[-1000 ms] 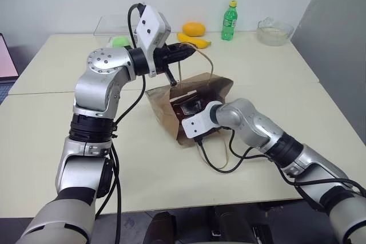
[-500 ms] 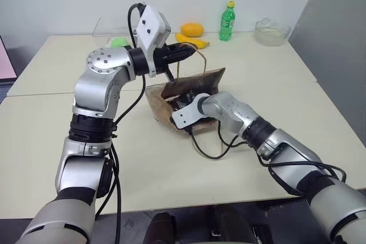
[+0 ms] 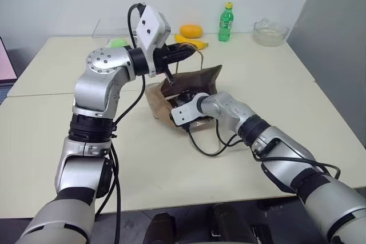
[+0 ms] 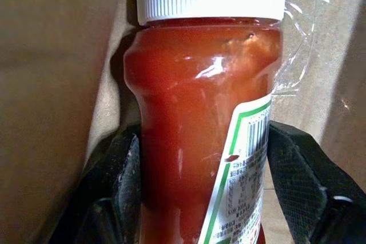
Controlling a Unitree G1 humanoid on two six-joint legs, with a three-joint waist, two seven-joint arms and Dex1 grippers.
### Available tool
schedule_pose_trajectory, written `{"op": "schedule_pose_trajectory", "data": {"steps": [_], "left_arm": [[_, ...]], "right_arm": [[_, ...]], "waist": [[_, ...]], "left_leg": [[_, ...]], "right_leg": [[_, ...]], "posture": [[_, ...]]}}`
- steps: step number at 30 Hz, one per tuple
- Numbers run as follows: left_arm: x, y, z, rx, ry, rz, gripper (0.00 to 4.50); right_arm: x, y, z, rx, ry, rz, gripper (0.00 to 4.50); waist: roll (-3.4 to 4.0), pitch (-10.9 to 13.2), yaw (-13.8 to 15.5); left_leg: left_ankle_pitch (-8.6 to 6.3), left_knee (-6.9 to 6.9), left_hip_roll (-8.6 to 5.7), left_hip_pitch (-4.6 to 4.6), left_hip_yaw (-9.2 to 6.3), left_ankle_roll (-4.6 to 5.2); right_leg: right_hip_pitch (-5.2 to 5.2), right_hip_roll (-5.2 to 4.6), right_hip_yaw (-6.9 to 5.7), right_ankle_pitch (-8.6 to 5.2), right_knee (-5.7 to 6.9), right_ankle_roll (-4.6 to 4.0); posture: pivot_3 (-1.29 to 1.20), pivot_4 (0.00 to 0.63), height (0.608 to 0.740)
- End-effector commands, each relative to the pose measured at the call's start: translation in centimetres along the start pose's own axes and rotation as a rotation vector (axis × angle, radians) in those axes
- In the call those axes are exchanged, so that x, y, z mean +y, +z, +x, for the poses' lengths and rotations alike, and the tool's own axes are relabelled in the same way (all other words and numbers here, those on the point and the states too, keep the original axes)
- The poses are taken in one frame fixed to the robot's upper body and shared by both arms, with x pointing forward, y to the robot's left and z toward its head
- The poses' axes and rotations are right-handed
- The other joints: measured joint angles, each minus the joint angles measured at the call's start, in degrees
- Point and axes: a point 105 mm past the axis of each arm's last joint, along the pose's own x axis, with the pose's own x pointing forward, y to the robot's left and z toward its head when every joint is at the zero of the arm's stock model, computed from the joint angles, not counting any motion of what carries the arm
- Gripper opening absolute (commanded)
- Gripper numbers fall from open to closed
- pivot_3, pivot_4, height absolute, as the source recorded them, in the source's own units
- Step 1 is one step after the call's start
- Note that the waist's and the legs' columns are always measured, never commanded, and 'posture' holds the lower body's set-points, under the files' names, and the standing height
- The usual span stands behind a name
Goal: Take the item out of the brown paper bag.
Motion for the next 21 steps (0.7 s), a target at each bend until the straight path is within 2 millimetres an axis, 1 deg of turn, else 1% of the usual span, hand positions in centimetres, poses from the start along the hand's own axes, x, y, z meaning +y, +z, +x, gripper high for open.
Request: {"op": "schedule_pose_trajectory", "data": {"steps": [1, 7, 15, 21], "left_arm": [[0.3, 1.8, -0.2, -0.035, 0.002, 0.06, 0.0], [0.4, 1.8, -0.3, -0.032, 0.007, 0.063, 0.0], [0.5, 1.7, -0.3, -0.029, 0.014, 0.064, 0.0], [0.6, 1.6, -0.3, -0.024, 0.019, 0.064, 0.0]], "right_arm": [[-1.5, 0.3, -1.4, -0.043, -0.046, 0.022, 2.75], [-2.4, 0.7, -4.3, -0.093, -0.073, 0.038, 2.75], [-2.7, 0.4, -7.2, -0.122, -0.087, 0.066, 2.75], [-3.7, 0.7, -10.0, -0.245, -0.114, 0.204, 2.75]], "waist": [[0.0, 0.0, 0.05], [0.0, 0.01, 0.14], [0.0, 0.01, 0.13], [-0.01, 0.02, 0.18]], "left_leg": [[0.0, 0.01, 0.02, -0.06, 0.0, 0.0], [0.0, -0.02, 0.01, -0.3, -0.08, 0.0], [-0.01, -0.04, -0.05, -0.34, -0.11, 0.01], [-0.01, -0.03, -0.05, -0.34, -0.08, 0.0]], "right_leg": [[-0.03, -0.01, 0.0, 0.0, -0.03, 0.0], [-0.15, -0.09, 0.03, -0.03, -0.26, 0.05], [-0.25, -0.08, 0.02, -0.03, -0.21, 0.07], [-0.25, -0.04, 0.04, -0.04, -0.23, 0.07]], "posture": [[0.0, 0.15, 0.74], [0.0, 0.15, 0.74], [0.0, 0.15, 0.74], [0.0, 0.15, 0.74]]}}
